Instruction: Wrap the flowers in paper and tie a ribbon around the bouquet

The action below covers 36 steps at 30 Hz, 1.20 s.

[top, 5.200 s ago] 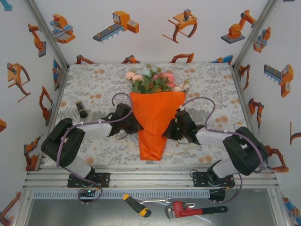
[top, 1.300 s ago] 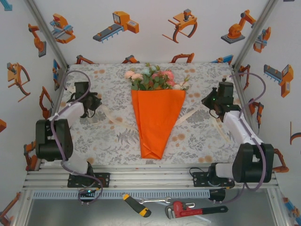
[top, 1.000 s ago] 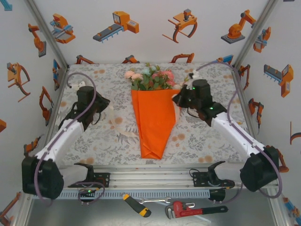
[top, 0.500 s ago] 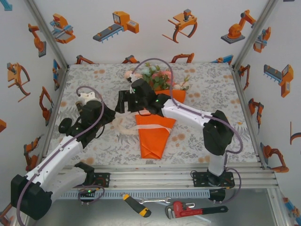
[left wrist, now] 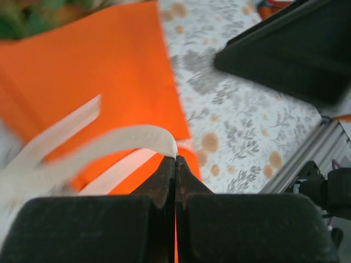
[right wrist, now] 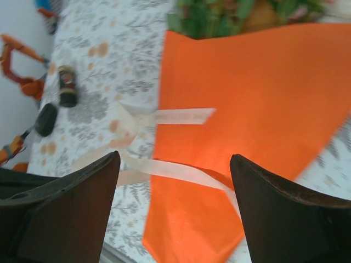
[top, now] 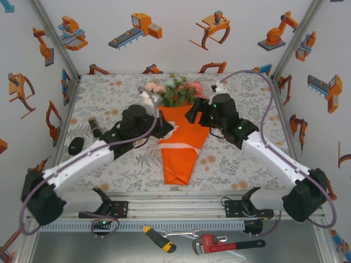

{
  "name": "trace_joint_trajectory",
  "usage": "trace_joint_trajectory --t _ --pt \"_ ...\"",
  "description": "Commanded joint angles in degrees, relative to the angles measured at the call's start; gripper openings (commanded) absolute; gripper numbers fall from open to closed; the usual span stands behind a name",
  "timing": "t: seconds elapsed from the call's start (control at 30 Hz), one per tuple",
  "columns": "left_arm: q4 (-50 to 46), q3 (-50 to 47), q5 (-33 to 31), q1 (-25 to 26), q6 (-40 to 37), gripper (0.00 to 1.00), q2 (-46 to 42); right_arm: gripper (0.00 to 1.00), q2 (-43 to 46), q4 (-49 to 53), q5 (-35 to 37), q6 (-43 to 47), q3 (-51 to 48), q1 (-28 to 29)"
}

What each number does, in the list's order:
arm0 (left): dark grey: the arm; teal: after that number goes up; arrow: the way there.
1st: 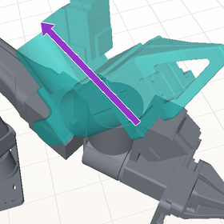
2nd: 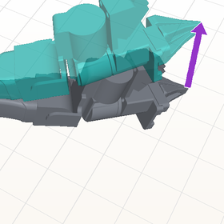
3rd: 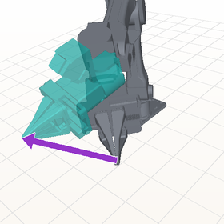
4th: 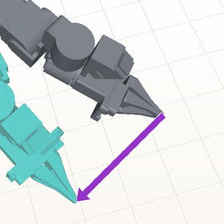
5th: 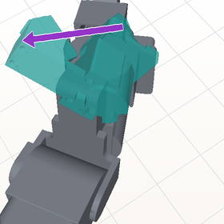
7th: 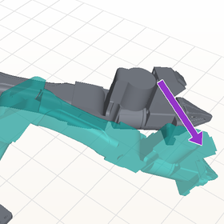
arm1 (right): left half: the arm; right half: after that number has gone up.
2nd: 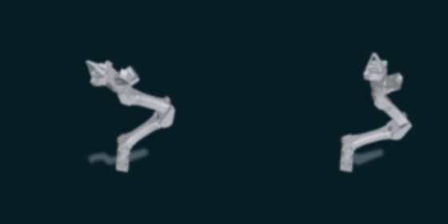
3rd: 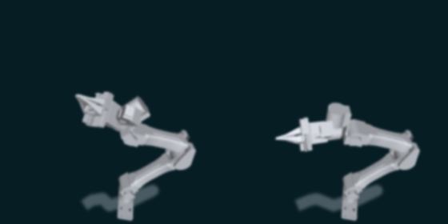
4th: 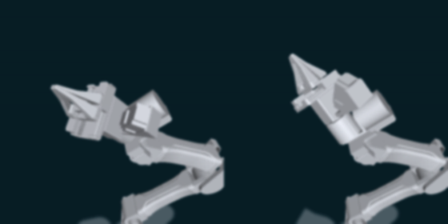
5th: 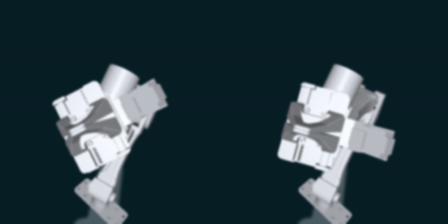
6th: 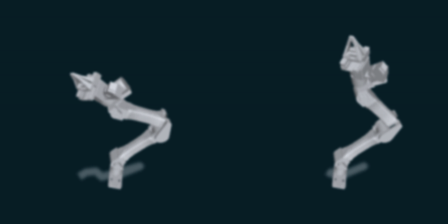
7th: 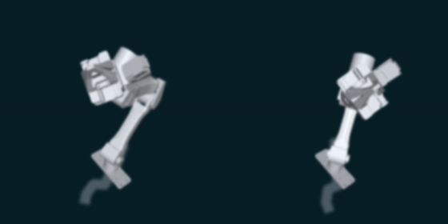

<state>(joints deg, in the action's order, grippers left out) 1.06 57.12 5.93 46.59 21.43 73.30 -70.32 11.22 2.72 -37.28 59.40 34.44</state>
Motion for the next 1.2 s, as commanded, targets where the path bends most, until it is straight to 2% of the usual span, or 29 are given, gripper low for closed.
trace_joint_trajectory --t 0.0,0.03,0.07,0.1,0.17,0.23,0.33,0.4,0.47,0.53,0.6,0.63,0.73,0.8,0.93,1.07,1.17 --pt "-0.5 9.0 0.2 2.3 -11.8 0.11 10.9 0.74 7.0 1.4 10.3 -2.9 -4.1 -1.3" --pt "-0.9 11.7 0.3 2.5 -13.5 0.23 14.8 0.74 8.8 2.0 12.2 -3.5 -5.5 -1.7" --pt "-1.1 13.6 -0.5 2.5 -14.3 0.28 17.7 0.74 10.5 3.1 13.3 -4.1 -6.8 -2.5" --pt "-1.0 14.5 -0.9 2.5 -14.6 0.33 19.1 0.74 11.7 4.4 14.1 -4.6 -7.5 -3.2" --pt "1.1 14.7 1.2 2.5 -15.1 0.53 19.3 0.74 13.9 7.2 14.2 -4.9 -8.9 -5.3" --pt "2.9 13.8 3.5 2.5 -15.3 0.6 17.6 0.74 15.6 8.7 13.8 -4.5 -10.2 -7.0" --pt "2.2 11.8 -1.3 2.3 -15.5 0.6 13.2 0.74 15.2 6.8 8.2 0.8 -11.3 -9.2" --pt "-1.6 10.9 -5.4 1.6 -16.1 0.6 10.3 0.72 12.3 4.3 1.1 8.7 -10.5 -9.5" --pt "-7.6 9.8 -9.6 0.5 -15.6 0.6 7.3 0.68 7.0 3.2 -9.4 19.1 -8.1 -9.5" --pt "-14.2 8.7 -16.3 -0.7 -11.3 0.59 4.7 0.65 1.0 4.8 -18.8 26.8 -3.8 -8.6" --pt "-19.4 6.4 -19.8 -3.5 -4.1 0.58 1.6 0.66 -4.7 6.2 -20.7 32.9 0.2 -5.4" --pt "-21.4 4.5 -19.7 -5.6 0.8 0.58 -0.3 0.67 -7.4 6.5 -20.5 36.6 2.1 -3.0" --pt "-23.3 -2.1 -13.1 -13.0 11.2 0.6 -5.0 0.67 -15.7 6.5 -21.6 45.4 6.9 2.2" --pt "-22.4 -6.1 -9.1 -16.4 14.3 0.62 -7.8 0.68 -21.0 7.7 -23.4 47.9 10.7 3.7" --pt "-22.3 -10.5 -8.0 -18.6 14.7 0.67 -12.3 0.66 -31.1 12.5 -26.1 49.9 18.8 5.0" --pt "-24.8 -10.0 -9.6 -19.1 12.9 0.69 -12.7 0.55 -37.6 14.8 -26.3 49.6 23.0 5.2" --pt "-24.7 -9.7 -9.5 -19.2 12.4 0.7 -12.2 0.51 -39.9 16.7 -26.6 49.4 24.5 5.3"
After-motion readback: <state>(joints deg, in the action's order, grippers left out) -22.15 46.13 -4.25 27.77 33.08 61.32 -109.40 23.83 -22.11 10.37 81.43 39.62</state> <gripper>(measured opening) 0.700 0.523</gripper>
